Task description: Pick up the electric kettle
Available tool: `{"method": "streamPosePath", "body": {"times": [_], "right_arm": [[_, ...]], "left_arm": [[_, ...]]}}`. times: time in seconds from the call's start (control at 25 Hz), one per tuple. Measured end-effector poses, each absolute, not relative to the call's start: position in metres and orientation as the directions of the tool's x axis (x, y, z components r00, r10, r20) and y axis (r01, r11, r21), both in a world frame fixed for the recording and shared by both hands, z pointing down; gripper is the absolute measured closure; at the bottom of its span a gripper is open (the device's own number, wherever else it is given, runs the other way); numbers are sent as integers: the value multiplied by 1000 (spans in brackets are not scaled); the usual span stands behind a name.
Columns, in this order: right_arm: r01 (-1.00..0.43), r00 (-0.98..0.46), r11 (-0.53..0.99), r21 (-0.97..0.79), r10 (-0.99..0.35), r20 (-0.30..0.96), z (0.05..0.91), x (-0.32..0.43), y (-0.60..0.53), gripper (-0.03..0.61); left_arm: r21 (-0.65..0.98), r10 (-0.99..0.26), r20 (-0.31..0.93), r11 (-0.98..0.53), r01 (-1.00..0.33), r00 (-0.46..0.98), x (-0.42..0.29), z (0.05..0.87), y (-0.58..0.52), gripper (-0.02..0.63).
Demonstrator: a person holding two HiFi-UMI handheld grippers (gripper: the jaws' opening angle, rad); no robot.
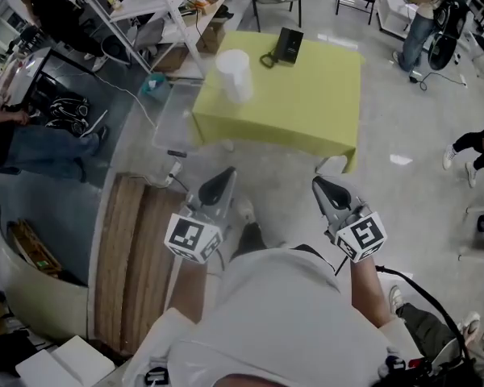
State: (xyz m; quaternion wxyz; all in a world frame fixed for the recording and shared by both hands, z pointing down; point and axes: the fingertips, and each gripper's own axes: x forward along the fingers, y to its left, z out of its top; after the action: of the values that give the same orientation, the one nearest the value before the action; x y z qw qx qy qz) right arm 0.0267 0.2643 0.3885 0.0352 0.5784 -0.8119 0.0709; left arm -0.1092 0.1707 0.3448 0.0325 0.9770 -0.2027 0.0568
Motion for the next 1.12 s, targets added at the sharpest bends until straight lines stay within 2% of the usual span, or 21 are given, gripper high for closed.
{"method": "streamPosePath", "body": {"times": [1.12], "right_arm": [[-969,-244,236,-69,-958,150,380,-4,13,561]], "left_arm": [[5,-207,156,-978,-210,966,-111,342,-89,609]]}}
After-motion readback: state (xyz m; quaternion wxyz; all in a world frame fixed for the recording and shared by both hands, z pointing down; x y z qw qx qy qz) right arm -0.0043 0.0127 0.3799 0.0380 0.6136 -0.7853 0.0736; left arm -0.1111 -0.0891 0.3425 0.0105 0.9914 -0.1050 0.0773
